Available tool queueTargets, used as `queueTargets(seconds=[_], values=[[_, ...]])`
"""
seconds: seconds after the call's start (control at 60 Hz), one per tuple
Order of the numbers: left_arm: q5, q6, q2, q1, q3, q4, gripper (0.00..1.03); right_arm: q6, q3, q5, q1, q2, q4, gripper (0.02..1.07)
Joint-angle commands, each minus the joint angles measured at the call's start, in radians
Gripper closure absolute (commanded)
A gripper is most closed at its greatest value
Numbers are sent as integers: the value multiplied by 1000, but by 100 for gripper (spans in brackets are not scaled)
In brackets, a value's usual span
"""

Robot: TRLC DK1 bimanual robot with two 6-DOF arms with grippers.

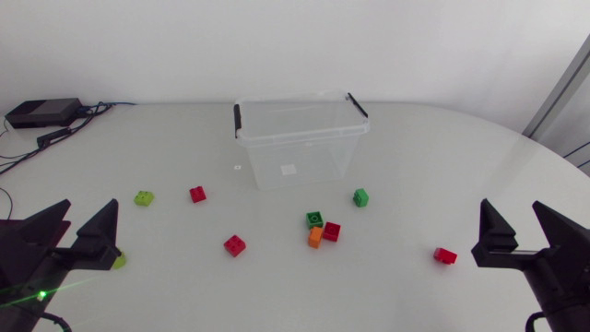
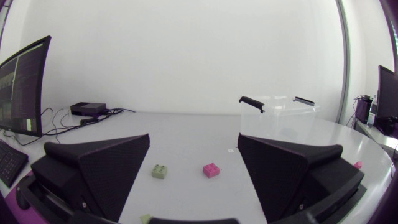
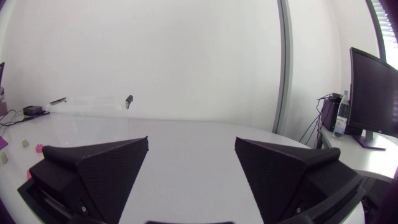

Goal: Pick up the duplo bricks and place them in the container

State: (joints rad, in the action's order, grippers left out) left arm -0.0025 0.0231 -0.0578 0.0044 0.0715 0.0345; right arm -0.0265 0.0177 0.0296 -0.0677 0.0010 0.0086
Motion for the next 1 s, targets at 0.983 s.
queueTargets(seconds=[0.983], values=[[183,-589,-1051,213,846,768,7,74,304,-267,-273,789,123,7]])
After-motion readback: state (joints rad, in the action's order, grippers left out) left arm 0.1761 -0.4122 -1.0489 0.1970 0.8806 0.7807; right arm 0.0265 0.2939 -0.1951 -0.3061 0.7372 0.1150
